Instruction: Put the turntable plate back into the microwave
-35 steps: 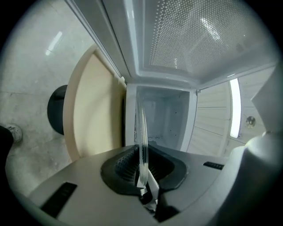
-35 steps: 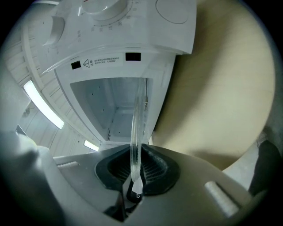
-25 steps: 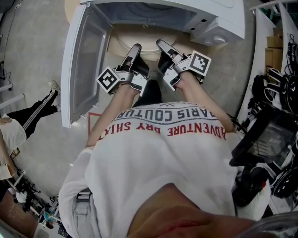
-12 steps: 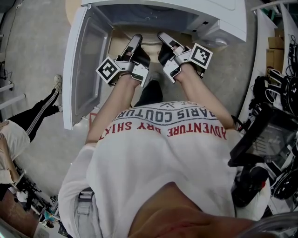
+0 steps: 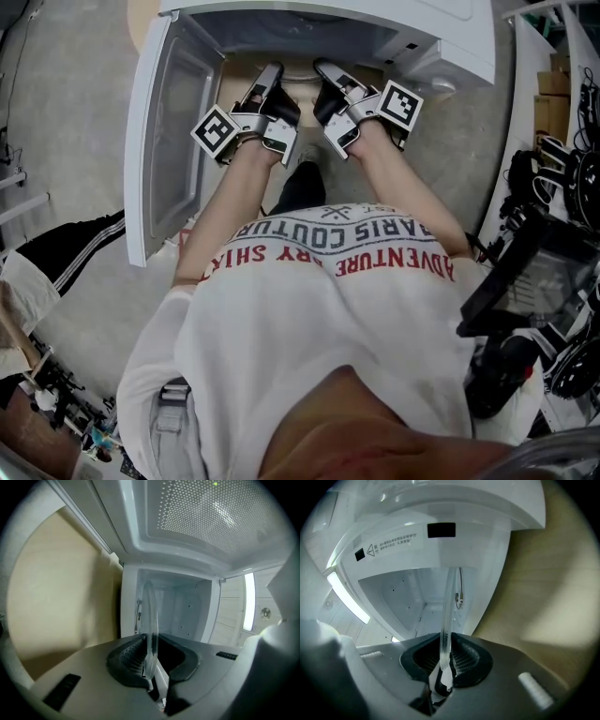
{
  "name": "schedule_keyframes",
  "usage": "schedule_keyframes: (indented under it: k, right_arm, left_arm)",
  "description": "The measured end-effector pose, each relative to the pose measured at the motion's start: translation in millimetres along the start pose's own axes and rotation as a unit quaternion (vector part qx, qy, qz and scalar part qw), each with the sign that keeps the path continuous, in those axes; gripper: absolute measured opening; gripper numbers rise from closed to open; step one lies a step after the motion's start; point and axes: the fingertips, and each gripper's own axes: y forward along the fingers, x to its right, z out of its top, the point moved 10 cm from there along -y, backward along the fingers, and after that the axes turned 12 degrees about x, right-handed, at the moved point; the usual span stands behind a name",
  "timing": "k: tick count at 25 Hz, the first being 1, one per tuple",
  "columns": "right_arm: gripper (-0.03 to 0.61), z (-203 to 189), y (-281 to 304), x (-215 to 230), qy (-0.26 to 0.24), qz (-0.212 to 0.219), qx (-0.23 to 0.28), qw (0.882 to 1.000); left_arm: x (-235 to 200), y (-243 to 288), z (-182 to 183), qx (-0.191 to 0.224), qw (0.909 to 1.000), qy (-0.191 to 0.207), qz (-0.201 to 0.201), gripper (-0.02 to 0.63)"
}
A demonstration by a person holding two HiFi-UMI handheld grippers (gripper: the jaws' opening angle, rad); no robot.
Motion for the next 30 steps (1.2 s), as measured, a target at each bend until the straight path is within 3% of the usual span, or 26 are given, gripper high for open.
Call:
schedule_keyframes:
  k: [14,30]
  right_arm:
    - [0.041,-11,0,0,0.012,0.011,-0.028,0.999]
    - [0.035,-12,-2,-1,0.015,0.021,-0.018,1.000]
  left_arm:
    - [2,23,9,-0.013,0.9995,0.028,0.008,0.046]
    - [8,31,3,-0.026,0.9992,0.030,-0.006,0.048]
